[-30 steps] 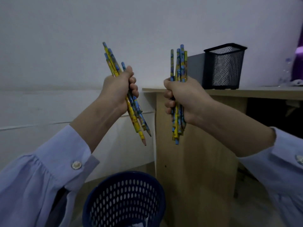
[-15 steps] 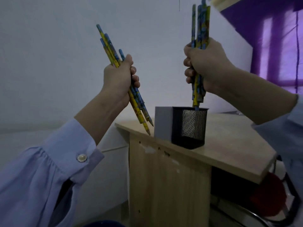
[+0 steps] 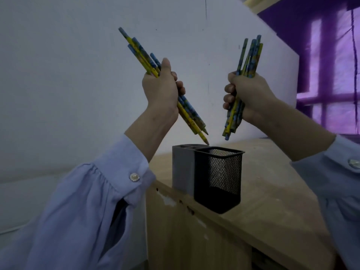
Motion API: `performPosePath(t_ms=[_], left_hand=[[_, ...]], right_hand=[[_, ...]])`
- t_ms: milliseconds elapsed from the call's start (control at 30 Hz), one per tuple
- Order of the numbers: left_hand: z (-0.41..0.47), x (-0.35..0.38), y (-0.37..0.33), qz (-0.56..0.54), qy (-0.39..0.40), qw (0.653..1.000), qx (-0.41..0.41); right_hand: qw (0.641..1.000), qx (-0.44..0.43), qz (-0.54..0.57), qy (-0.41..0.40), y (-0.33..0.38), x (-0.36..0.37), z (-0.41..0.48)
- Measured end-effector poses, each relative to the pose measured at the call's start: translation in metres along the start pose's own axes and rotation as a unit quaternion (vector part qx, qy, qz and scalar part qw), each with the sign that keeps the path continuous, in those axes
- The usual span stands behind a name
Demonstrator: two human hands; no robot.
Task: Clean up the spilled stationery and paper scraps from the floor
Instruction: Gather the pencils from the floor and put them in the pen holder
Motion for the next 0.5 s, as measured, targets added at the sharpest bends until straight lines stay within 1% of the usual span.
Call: performPosePath(t_ms=[100, 200, 300, 500], left_hand=[[0.000, 0.013, 0.014, 0.016, -0.004, 1.000, 0.004], [-0.005, 0.020, 0.041, 0.046, 0.002, 0.999, -0.015], [-0.011, 0.023, 0.062, 0.064, 0.018, 0.998, -0.022], [-0.022, 0.024, 0.079, 0.054, 0.039, 0.997, -0.028]], right_hand=[[0.999, 0.035, 0.024, 0.010, -0.025, -0.002, 0.007], [0.996, 0.068, 0.049, 0.004, -0.049, -0.010, 0.009], [0.995, 0.092, 0.036, 0.008, -0.069, -0.017, 0.007], [0.996, 0.086, 0.019, 0.032, -0.074, -0.017, -0.003]])
Point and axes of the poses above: each hand's wrist, its own z-axis towards the middle knuckle, its own x-axis out of the palm, y = z × x, the point moved 9 cm from there along z, towards the middle knuckle, and after that the axes turned 15 degrees about z, right-handed, at the moved point
